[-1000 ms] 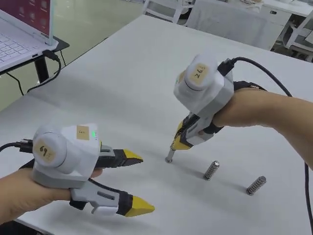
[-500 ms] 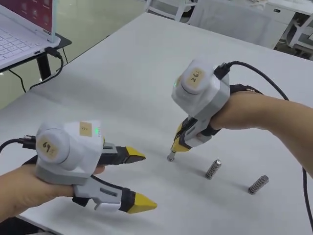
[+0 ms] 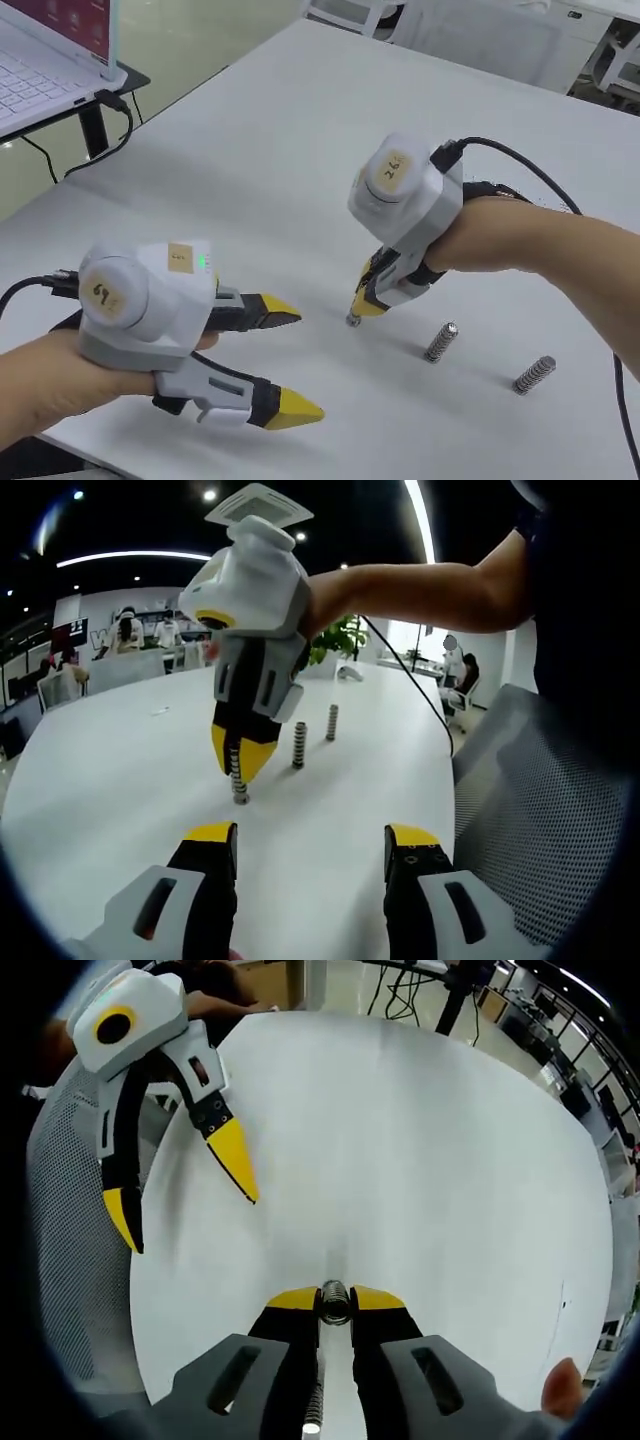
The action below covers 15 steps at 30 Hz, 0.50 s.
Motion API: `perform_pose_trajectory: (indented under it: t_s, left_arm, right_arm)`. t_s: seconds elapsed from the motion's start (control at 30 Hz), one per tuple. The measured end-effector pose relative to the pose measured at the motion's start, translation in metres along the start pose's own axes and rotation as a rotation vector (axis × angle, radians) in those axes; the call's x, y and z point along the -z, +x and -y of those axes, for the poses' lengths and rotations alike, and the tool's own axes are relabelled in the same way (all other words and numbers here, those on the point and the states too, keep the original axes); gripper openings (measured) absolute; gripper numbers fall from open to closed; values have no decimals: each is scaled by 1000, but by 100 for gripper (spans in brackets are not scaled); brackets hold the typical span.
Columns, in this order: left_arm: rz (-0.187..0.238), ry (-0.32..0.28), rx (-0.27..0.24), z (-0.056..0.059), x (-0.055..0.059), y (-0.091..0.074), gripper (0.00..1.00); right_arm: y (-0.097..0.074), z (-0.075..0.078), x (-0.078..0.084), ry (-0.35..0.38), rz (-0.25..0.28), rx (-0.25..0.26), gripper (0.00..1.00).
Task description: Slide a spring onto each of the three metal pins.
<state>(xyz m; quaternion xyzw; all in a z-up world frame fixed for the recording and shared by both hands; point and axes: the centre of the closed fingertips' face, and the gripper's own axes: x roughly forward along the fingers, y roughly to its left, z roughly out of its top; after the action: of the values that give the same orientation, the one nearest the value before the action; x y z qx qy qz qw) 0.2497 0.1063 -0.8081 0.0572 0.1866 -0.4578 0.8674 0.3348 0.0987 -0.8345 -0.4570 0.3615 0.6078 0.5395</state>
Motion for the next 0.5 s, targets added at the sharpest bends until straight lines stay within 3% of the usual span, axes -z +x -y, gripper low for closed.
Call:
perform_pose_trajectory:
  t_s: [0.5]
  left_arm:
    - [-6,-4,2,0,2,2,54]
  right_arm:
    - [11,-2,7,20,-6,-11,10]
